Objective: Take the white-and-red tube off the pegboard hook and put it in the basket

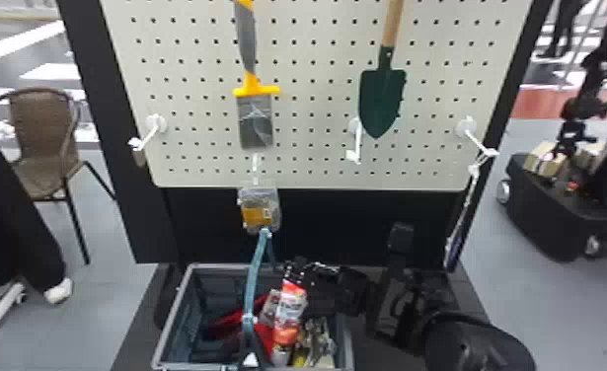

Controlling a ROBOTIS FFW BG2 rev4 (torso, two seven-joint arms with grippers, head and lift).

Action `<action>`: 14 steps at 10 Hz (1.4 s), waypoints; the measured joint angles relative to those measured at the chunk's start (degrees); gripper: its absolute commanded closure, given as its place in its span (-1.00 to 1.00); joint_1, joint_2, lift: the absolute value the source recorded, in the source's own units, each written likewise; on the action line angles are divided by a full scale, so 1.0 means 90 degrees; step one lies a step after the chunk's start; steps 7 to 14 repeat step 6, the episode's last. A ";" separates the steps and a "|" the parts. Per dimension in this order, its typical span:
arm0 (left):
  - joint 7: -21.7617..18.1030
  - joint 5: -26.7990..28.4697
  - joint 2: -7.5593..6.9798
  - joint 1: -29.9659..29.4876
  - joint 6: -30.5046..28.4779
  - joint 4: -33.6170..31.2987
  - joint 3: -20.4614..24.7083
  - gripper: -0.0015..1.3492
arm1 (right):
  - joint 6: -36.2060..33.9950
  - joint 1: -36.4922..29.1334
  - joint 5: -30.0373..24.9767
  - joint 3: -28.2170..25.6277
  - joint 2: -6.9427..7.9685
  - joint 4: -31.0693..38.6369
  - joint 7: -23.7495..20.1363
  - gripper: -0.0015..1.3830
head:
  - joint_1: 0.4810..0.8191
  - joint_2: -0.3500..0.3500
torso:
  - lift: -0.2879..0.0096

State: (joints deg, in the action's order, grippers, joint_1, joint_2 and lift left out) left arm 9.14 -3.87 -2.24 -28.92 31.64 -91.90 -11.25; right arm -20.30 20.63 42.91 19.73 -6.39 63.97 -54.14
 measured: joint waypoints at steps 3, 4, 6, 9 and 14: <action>-0.0005 -0.0001 -0.0002 -0.0003 0.0000 0.0000 -0.0005 -0.40 | 0.0047 0.0001 0.0025 -0.0006 -0.0002 -0.0005 -0.0009 -0.82 | -0.60 0.00 | 0.26; -0.0010 -0.0005 0.0000 -0.0003 0.0000 0.0000 -0.0008 -0.40 | 0.0051 0.0001 0.0028 -0.0007 -0.0002 -0.0005 -0.0009 -0.82 | -0.60 0.00 | 0.26; -0.0010 -0.0008 0.0003 -0.0003 0.0000 0.0000 -0.0010 -0.40 | 0.0059 0.0002 0.0038 -0.0011 -0.0002 -0.0001 -0.0009 -0.82 | -0.60 0.00 | 0.26; -0.0010 -0.0008 0.0003 -0.0003 0.0000 0.0000 -0.0010 -0.40 | 0.0059 0.0002 0.0038 -0.0011 -0.0002 -0.0001 -0.0009 -0.82 | -0.60 0.00 | 0.26; -0.0010 -0.0008 0.0003 -0.0003 0.0000 0.0000 -0.0010 -0.40 | 0.0059 0.0002 0.0038 -0.0011 -0.0002 -0.0001 -0.0009 -0.82 | -0.60 0.00 | 0.26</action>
